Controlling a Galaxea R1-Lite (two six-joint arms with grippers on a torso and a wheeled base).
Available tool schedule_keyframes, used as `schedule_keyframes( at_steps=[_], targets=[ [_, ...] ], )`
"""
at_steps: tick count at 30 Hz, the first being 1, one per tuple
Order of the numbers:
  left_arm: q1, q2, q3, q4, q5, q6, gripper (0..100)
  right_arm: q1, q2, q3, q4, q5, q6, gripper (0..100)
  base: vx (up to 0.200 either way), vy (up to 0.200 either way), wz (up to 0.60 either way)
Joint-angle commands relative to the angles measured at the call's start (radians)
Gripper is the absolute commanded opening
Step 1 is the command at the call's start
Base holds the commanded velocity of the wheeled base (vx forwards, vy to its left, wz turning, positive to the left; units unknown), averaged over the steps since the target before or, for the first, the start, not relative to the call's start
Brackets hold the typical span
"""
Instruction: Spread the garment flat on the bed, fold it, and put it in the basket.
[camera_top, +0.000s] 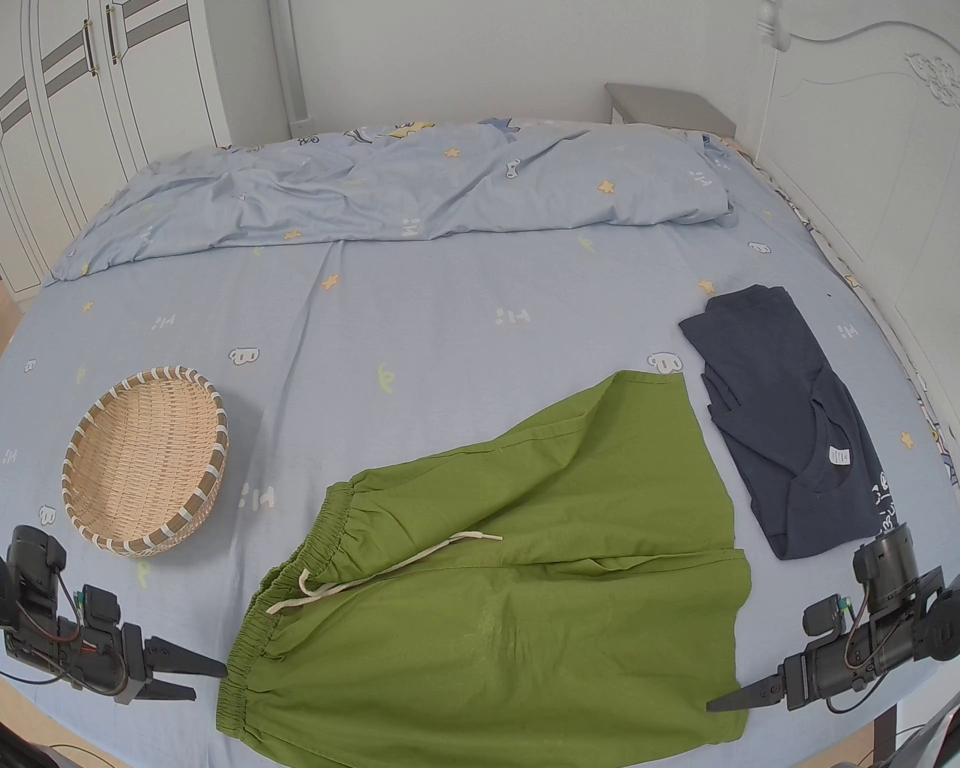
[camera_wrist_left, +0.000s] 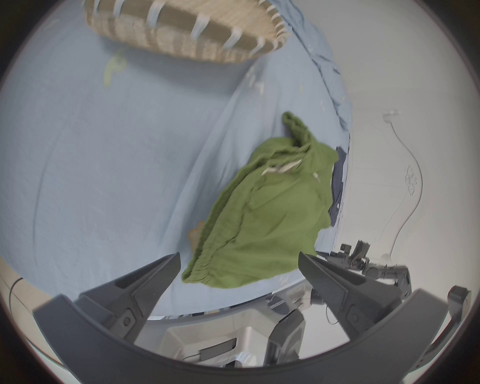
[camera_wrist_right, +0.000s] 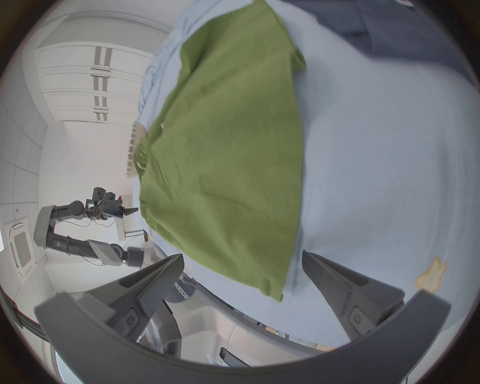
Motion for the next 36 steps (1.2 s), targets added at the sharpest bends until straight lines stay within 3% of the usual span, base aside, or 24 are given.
schedule_keyframes(
  at_steps=[1,6,10,12,22,31,36],
  targets=[
    [-0.082,-0.226,-0.229,0.124,-0.012,-0.167,100,-0.026,-0.232,-0.116,0.035,-0.003,0.056,100,0.000,0.000,0.00],
    [-0.261,-0.120,-0.454,0.095,-0.012,-0.305,100,-0.055,-0.239,-0.351,0.134,-0.006,0.049,100,0.000,0.000,0.00],
    [-0.329,0.046,-0.646,0.080,-0.006,-0.420,100,-0.071,-0.244,-0.509,0.223,0.003,0.038,100,0.000,0.000,0.00],
    [-0.342,0.090,-0.672,0.080,-0.008,-0.469,100,-0.074,-0.252,-0.510,0.247,-0.002,0.036,100,0.000,0.000,0.00],
    [-0.344,0.195,-0.614,0.068,0.000,-0.475,100,-0.077,-0.385,-0.498,0.265,-0.005,0.038,100,0.000,0.000,0.00],
    [-0.390,0.475,-0.851,0.022,0.008,-0.489,100,-0.062,-0.210,-0.700,0.275,-0.006,0.033,100,0.000,0.000,0.00],
    [-0.436,0.604,-0.988,0.029,0.011,-0.515,100,-0.071,-0.131,-0.723,0.253,-0.003,-0.037,100,0.000,0.000,0.00]
  ],
)
